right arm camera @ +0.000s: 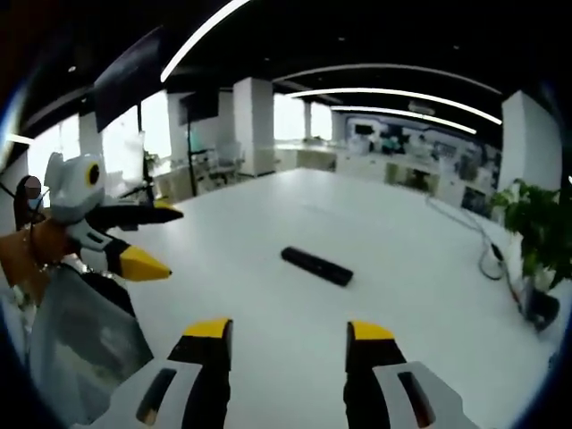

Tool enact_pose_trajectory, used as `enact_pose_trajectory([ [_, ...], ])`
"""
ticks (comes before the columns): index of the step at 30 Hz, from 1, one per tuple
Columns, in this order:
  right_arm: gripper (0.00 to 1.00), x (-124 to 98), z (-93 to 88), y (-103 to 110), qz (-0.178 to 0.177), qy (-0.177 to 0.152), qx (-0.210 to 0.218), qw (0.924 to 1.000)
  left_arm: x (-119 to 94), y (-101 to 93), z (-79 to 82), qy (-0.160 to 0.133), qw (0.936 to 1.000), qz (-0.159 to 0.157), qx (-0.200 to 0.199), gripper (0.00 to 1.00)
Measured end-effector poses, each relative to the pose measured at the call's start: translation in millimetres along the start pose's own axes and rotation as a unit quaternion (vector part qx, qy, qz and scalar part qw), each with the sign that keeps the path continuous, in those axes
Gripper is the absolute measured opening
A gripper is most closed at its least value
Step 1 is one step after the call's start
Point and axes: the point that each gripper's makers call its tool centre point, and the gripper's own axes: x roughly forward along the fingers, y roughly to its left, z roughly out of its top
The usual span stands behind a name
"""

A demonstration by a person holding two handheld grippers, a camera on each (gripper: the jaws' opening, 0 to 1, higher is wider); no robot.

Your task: Press the specified remote control buttons in sequence, fully releasing each button before pressing the next.

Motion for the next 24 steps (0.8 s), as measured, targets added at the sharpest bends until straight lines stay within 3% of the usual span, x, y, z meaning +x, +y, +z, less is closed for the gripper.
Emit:
enact_pose_trajectory([
  [7,0.48,-6,-5.8,4,0.007,0.0,0.001,1.0,4,-22.5,-10.2,0.015,0.9991,-0.04,0.007,0.79],
  [24,0.49,-9,-24.8,10,0.032,0.016,0.002,0.9993,4,-22.6,-26.2,0.039,0.9983,-0.043,-0.007,0.8],
])
